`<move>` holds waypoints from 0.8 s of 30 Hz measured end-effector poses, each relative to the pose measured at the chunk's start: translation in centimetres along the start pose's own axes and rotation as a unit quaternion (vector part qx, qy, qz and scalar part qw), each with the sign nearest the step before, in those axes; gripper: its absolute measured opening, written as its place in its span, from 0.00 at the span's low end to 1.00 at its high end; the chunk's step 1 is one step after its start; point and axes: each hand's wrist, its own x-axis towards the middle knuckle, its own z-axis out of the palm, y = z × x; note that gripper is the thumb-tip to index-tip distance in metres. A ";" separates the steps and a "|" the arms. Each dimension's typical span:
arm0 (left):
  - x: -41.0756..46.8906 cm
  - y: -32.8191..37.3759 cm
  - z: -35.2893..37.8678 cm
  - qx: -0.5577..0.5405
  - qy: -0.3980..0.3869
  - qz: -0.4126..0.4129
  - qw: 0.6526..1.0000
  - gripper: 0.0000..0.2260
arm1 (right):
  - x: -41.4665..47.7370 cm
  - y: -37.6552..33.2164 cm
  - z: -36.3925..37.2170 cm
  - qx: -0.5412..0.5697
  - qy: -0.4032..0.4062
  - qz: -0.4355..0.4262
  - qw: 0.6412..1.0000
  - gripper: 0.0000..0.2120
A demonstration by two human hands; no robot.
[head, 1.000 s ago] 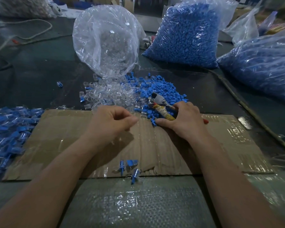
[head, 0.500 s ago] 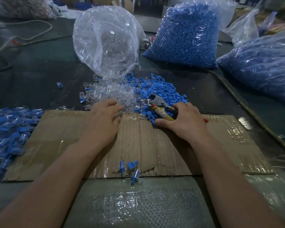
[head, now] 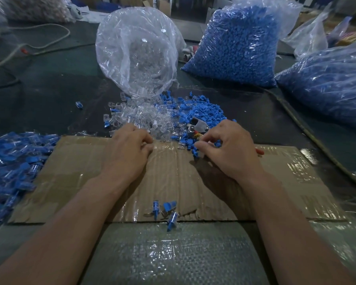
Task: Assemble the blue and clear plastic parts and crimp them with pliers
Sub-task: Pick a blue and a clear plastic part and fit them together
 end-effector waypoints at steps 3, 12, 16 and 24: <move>-0.1 0.1 0.0 0.003 -0.006 0.012 1.000 0.06 | 0.1 -0.2 0.3 -0.049 -0.092 -0.018 0.994 0.13; -0.9 1.7 -0.6 -0.257 0.006 -0.002 0.966 0.04 | 0.1 0.0 0.6 -0.084 -0.122 -0.022 0.989 0.10; -1.0 2.0 -1.0 -0.466 -0.090 -0.119 0.872 0.07 | -0.1 -0.4 0.5 -0.022 -0.074 -0.016 0.997 0.07; -1.2 2.2 -0.9 -0.608 -0.117 -0.171 0.766 0.09 | -0.9 -3.1 0.9 0.233 -0.001 0.009 0.972 0.04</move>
